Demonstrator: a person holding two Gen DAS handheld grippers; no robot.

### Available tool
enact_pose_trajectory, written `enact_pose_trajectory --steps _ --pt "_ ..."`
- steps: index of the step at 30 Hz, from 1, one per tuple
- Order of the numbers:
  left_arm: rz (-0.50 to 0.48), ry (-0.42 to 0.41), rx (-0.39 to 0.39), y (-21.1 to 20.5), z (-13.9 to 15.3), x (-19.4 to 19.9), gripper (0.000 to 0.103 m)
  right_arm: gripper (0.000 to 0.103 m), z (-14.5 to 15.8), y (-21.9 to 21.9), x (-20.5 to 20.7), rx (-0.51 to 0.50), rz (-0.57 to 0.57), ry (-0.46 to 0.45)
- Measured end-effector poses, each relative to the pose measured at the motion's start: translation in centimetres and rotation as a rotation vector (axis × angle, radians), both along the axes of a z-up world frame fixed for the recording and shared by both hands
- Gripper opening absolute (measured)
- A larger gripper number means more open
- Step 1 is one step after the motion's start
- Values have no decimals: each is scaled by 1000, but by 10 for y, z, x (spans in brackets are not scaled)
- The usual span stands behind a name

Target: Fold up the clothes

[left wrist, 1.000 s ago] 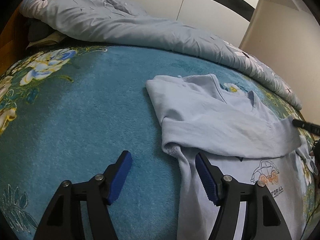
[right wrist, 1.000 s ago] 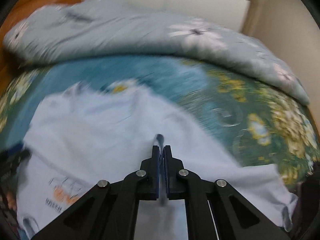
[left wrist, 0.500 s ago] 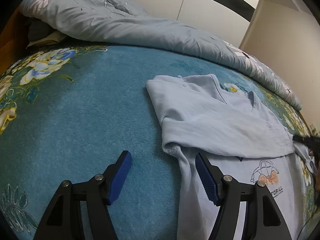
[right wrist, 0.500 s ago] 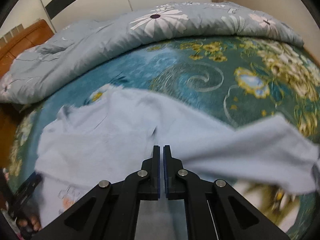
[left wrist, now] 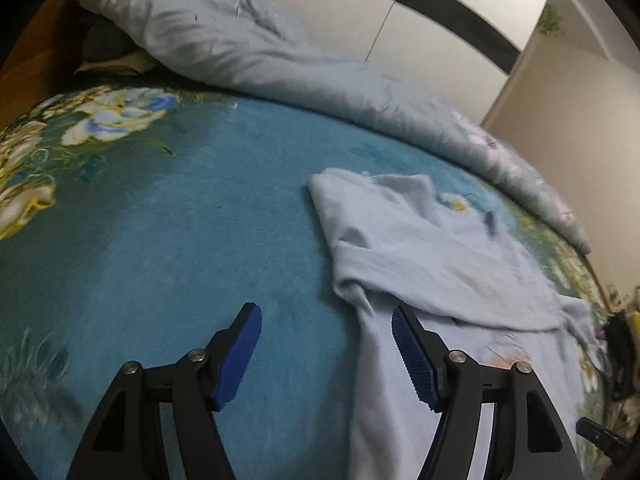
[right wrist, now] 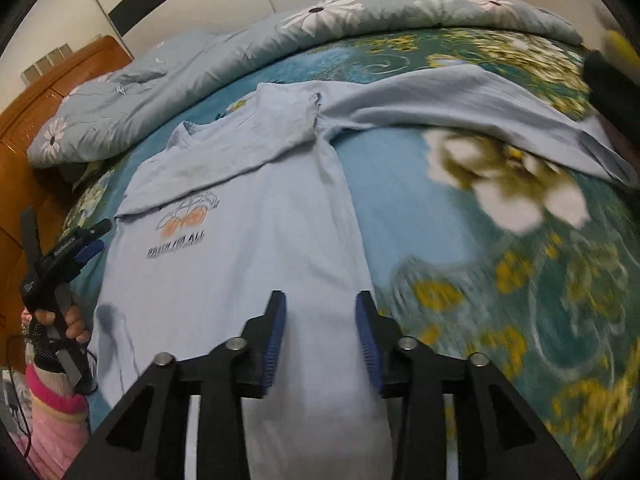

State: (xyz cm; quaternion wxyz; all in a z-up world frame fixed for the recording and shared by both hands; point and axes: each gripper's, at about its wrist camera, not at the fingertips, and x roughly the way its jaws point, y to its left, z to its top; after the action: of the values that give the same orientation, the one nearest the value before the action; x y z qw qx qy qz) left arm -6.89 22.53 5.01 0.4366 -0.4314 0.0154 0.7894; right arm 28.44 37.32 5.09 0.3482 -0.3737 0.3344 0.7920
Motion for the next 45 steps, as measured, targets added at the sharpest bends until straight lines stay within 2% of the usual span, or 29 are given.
enact_pose_trajectory --steps 4,7,12,23,28,33,37,39,41,43,45 --pt "-92 6 4 -24 6 32 72 43 5 -15 27 30 -24 -19" --pt "-140 11 -16 -37 8 52 72 43 3 -18 43 10 -63 12" --pt "-201 -36 -25 -45 14 72 72 43 -1 -22 66 -26 -119 63" --pt "-257 -50 -52 -50 24 102 72 43 -11 -50 85 -96 -115 136" --pt "-300 45 -85 -55 29 110 72 43 -12 -59 89 -105 -106 150" --pt "-448 163 -153 -43 27 122 72 43 -15 -64 96 -126 -105 167" --pt "-532 211 -174 -26 19 128 71 43 -17 -69 99 -136 -105 174" --pt "-543 187 -168 -25 15 129 71 43 -17 -72 100 -141 -102 173" --pt "-554 163 -163 -24 10 130 63 43 -17 -75 102 -146 -100 174" --pt "-565 139 -157 -23 6 132 42 43 -18 -77 104 -151 -99 179" --pt "-559 133 -156 -24 2 132 27 43 -18 -80 106 -155 -98 183"
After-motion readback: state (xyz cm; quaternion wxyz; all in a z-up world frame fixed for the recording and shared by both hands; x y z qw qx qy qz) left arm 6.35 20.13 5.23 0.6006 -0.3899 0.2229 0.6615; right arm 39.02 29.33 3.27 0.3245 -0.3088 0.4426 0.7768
